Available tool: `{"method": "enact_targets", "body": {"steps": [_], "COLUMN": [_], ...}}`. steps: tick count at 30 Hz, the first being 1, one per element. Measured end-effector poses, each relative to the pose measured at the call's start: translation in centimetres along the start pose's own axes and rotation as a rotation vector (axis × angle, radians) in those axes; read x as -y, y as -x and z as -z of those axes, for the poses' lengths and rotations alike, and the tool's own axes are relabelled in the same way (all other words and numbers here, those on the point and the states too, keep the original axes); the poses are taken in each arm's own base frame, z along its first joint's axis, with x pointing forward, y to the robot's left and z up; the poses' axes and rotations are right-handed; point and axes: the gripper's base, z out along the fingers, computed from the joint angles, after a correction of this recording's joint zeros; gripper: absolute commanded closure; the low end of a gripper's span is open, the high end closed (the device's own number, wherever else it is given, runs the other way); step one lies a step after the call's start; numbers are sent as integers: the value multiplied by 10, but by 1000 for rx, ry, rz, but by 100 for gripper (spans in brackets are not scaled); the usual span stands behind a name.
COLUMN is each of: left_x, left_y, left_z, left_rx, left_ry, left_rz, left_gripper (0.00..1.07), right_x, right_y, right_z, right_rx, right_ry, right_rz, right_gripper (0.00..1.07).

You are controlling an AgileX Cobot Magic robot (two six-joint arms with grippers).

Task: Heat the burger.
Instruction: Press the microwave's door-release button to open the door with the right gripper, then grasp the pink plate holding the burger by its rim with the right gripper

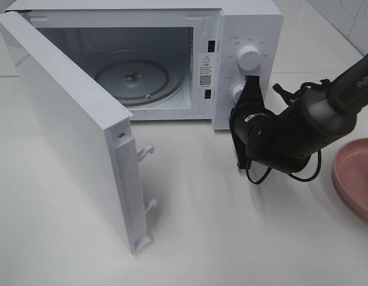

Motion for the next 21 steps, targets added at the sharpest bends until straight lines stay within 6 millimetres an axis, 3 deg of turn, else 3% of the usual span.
{"method": "enact_targets", "body": {"steps": [8,14,21], "left_x": [0,0,0], "left_y": [0,0,0], "left_z": [0,0,0], "left_rx": [0,0,0], "left_ry": [0,0,0], "left_rz": [0,0,0], "left_gripper": [4,4,4], "right_x": [-15,-9,-15], "right_y": [0,6,13], "right_z": [21,35,62], "right_rx": [-55,-77,-127], "right_ry": [-18,-93,-127], "right_rz": [39,82,200], "right_gripper": [107,107,107]}}
